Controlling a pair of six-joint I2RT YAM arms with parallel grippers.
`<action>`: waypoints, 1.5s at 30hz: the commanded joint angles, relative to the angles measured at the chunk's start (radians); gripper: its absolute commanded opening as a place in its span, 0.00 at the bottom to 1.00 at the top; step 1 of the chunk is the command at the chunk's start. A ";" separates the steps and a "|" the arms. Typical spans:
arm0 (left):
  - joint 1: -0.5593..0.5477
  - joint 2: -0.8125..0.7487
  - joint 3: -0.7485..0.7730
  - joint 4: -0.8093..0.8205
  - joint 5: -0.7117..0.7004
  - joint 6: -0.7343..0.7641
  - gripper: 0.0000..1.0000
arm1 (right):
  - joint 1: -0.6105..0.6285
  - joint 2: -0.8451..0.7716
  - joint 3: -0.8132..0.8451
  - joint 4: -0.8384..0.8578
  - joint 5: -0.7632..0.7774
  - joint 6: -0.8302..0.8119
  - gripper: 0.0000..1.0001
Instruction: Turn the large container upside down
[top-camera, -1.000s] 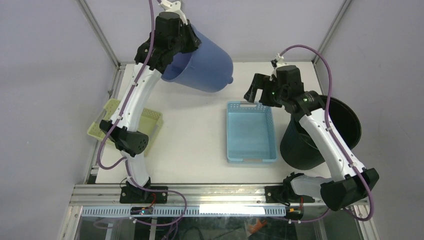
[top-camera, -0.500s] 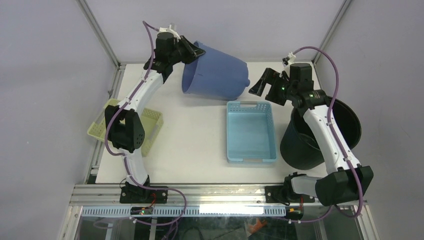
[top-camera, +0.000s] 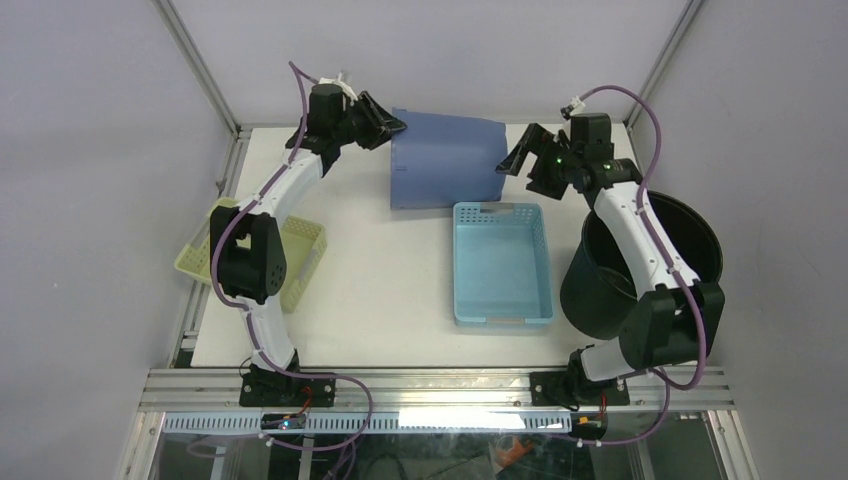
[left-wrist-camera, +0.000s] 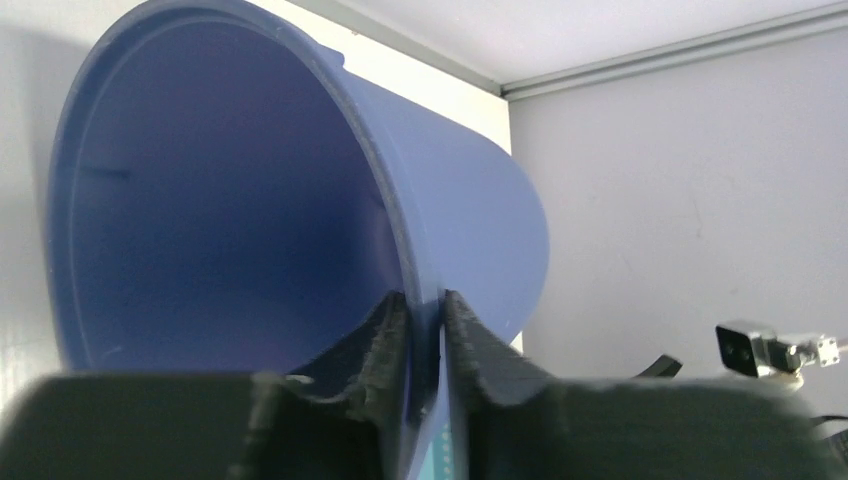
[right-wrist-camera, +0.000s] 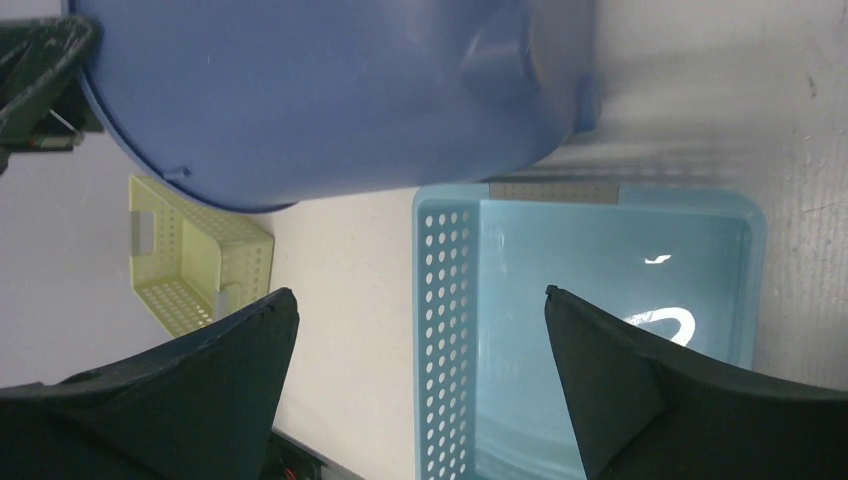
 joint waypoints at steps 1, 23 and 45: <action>-0.012 0.002 0.095 -0.148 0.030 0.173 0.56 | -0.028 0.031 0.098 0.080 0.002 0.031 0.98; -0.148 0.009 0.305 -0.504 -0.386 0.540 0.51 | -0.048 0.275 0.208 0.213 0.093 0.100 0.99; -0.164 0.029 0.299 -0.540 -0.387 0.598 0.07 | -0.047 0.372 0.132 0.417 -0.128 0.190 0.99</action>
